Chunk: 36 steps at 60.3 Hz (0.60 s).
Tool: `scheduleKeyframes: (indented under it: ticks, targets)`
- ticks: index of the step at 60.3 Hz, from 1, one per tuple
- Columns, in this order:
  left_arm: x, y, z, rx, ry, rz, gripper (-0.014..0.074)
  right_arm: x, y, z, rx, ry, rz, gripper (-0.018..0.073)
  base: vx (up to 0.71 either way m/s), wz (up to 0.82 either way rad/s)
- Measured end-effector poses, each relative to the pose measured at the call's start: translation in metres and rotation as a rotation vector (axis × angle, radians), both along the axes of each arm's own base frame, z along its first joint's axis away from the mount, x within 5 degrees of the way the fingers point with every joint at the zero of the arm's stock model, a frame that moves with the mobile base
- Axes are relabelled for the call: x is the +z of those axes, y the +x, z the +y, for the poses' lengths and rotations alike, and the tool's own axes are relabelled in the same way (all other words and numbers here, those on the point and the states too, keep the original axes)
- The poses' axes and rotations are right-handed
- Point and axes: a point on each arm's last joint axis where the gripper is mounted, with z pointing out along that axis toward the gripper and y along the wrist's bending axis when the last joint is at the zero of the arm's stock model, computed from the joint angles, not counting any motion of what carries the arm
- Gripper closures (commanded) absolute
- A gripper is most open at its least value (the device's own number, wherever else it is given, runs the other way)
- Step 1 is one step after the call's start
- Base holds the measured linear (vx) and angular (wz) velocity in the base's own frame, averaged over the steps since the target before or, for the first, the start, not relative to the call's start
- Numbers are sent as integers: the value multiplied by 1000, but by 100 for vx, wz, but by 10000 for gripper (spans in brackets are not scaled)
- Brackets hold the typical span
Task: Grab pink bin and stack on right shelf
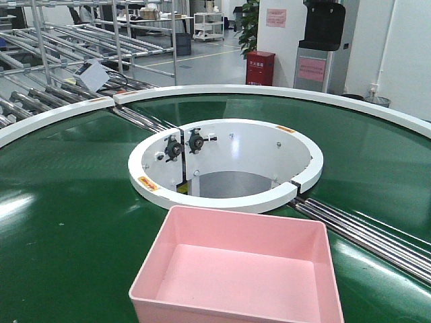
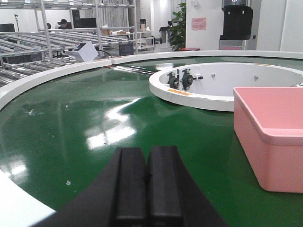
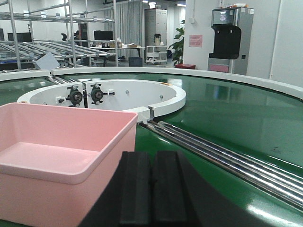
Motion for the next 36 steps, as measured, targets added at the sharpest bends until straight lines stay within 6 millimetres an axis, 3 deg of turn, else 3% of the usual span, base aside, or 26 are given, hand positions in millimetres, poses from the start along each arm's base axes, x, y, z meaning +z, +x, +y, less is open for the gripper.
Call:
scheduleKeyframes:
  ticks: [36]
  targets:
    - [6, 0, 0, -6, -29, -66, 602, 5, -1, 0, 0, 0, -20, 568, 0, 0]
